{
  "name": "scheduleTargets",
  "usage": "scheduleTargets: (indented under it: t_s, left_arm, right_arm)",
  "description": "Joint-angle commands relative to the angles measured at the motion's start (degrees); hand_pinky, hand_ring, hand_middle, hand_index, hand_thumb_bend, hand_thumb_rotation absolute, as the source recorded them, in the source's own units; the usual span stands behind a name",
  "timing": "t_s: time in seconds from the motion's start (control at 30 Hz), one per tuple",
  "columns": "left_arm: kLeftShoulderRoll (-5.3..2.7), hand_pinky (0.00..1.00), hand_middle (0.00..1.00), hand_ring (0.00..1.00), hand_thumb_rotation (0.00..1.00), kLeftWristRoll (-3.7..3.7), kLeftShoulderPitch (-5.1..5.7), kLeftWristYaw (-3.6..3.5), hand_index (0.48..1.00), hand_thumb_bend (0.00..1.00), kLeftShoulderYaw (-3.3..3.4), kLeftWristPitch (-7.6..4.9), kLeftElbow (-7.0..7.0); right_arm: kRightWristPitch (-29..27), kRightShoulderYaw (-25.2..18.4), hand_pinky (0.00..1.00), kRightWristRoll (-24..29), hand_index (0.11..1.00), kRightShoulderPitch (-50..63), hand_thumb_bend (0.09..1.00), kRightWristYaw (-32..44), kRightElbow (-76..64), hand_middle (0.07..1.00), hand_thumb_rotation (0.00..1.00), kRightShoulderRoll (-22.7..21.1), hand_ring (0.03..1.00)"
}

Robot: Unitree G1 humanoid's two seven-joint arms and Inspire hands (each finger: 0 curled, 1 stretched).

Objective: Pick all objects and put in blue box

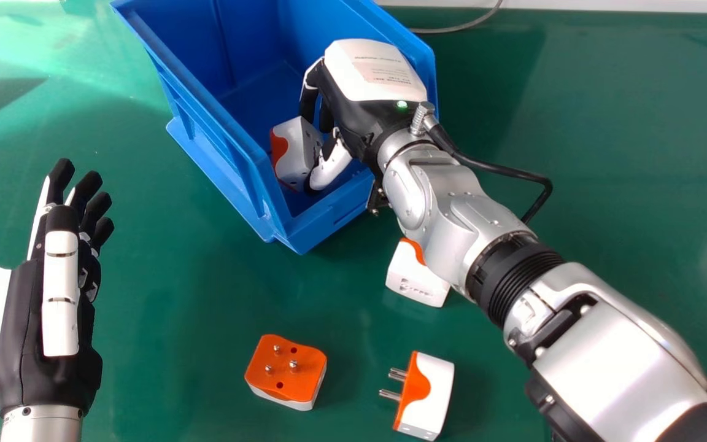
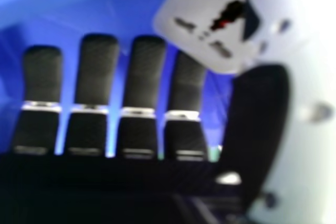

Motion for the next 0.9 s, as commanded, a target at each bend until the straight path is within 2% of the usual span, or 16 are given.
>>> scheduleTargets:
  t_s: [0.0,0.03,0.1,0.27,0.4,0.6,0.7,0.87]
  left_arm:
    - [0.15,0.96,0.95,0.95,0.96,0.02,0.4,0.04,0.967,0.5,0.28,-0.74,-1.23]
    - [0.04,0.96,0.95,0.95,0.96,0.09,0.45,0.3,0.967,0.5,0.29,-0.57,-1.43]
    - [0.17,0.96,0.95,0.94,0.96,0.28,0.42,0.41,0.965,0.5,0.3,-0.53,-1.34]
    - [0.59,0.97,0.95,0.95,0.96,0.02,0.13,-0.28,0.968,0.51,0.4,-1.08,-0.58]
    - [0.69,0.97,0.95,0.95,0.96,0.1,0.1,-0.35,0.966,0.52,0.5,-1.3,-0.36]
    - [0.74,0.98,0.95,0.95,0.95,-0.08,-0.03,-0.39,0.96,0.53,0.49,-0.88,-0.36]
    - [0.77,0.97,0.95,0.95,0.95,0.39,-0.04,-0.21,0.962,0.53,0.43,-1.04,-0.41]
    - [0.79,0.97,0.95,0.95,0.96,0.44,0.06,-0.09,0.964,0.52,0.38,-0.73,-0.83]
  right_arm:
    - [1.1,0.9,0.51,-1.1,0.547,-3.1,0.561,0.6,-1.4,0.636,0.05,-0.1,0.575]
    - [1.5,1.5,0.51,-1.4,0.547,-3.2,0.561,1.1,-1.3,0.636,0.05,-0.2,0.575]
    - [2.2,2.6,0.58,-2.0,0.647,-3.5,0.626,2.2,-1.3,0.711,0.07,-0.3,0.656]
    - [3.2,4.2,0.66,-3.1,0.78,-3.9,0.752,3.6,-1.0,0.808,0.13,-0.4,0.761]
    - [3.5,4.6,0.68,-2.9,0.804,-4.1,0.793,4.0,-1.0,0.828,0.14,-0.4,0.784]
    - [3.5,4.8,0.7,-2.8,0.83,-4.1,0.845,3.6,-1.3,0.851,0.15,-0.6,0.807]
    - [3.6,4.8,0.7,-2.8,0.837,-4.1,0.852,3.3,-1.3,0.854,0.16,-0.5,0.81]
    - [3.1,4.5,0.71,-2.5,0.842,-3.7,0.858,2.9,-1.7,0.859,0.17,-0.7,0.815]
